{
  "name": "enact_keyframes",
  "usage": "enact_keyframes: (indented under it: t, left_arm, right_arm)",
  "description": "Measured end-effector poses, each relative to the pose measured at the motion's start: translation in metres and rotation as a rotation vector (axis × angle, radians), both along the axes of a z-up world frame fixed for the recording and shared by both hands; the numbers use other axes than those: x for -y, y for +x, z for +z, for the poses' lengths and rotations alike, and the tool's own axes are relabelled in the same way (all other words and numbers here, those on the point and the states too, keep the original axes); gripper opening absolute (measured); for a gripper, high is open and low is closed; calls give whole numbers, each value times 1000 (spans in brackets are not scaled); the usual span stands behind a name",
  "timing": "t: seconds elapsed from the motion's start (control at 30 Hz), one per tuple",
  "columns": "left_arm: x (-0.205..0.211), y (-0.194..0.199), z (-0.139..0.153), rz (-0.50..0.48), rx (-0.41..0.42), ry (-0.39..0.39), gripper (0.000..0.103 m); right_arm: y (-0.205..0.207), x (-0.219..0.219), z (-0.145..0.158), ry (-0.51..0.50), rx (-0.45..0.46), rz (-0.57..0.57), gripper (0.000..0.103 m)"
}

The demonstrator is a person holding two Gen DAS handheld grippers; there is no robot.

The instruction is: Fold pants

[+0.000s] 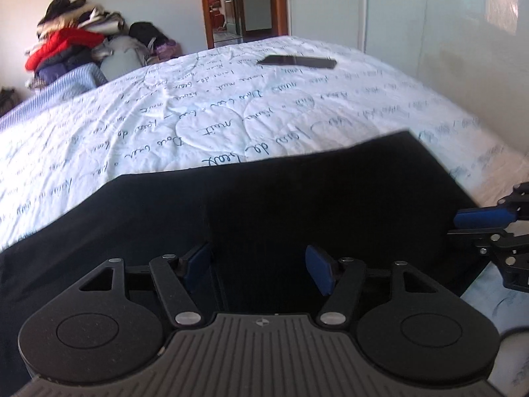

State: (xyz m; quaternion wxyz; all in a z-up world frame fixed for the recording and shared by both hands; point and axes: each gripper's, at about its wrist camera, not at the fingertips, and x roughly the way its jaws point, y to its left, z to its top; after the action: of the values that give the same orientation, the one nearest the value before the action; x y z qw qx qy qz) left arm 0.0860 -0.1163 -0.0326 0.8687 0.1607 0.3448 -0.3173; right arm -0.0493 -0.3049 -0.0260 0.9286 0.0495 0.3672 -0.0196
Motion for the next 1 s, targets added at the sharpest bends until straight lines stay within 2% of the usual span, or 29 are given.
enact_keyframes:
  t: [0.07, 0.13, 0.2, 0.27, 0.3, 0.4, 0.47, 0.53, 0.6, 0.67, 0.8, 0.87, 0.9, 0.97, 1.0]
  left_arm:
    - [-1, 7, 3, 30, -29, -35, 70]
    - [5, 10, 2, 46, -41, -21, 71]
    - [10, 6, -3, 34, -35, 9, 73]
    - [11, -3, -5, 32, -2, 23, 75]
    - [11, -6, -4, 27, 8, 29, 76]
    - [9, -11, 0, 11, 23, 39, 80]
    - [9, -9, 0, 29, 31, 38, 87]
    - [11, -7, -5, 36, 12, 36, 94]
    - [13, -6, -10, 42, -14, 21, 95]
    - [12, -8, -10, 55, -27, 1, 95]
    - [2, -13, -2, 62, -22, -15, 93]
    - [-8, -14, 3, 95, 6, -13, 94]
    - [-15, -13, 6, 116, 21, -14, 94]
    - [-35, -10, 12, 180, 29, -45, 94]
    - [-48, -8, 16, 209, 15, -69, 94]
  right_arm:
    - [9, -1, 9, -27, 63, -12, 23]
    - [38, -2, 9, -129, 81, -4, 25]
    - [69, -3, 1, -171, 31, 1, 32]
    - [96, 3, -16, -181, -44, -3, 32]
    - [100, 5, -19, -184, -38, -7, 35]
    - [89, 3, -4, -173, 4, -47, 37]
    - [73, -7, 3, -180, 43, -41, 38]
    - [64, -14, 3, -164, 42, -18, 39]
    - [59, -22, -8, -170, 7, 3, 44]
    - [59, -27, -20, -198, -16, 2, 44]
    - [53, -42, -4, -177, 28, -12, 43]
    - [54, -51, -2, -184, 41, 5, 43]
    - [56, -54, -5, -178, 31, 24, 51]
    - [62, -61, -17, -204, -22, 48, 54]
    - [61, -64, -19, -220, -11, 41, 55]
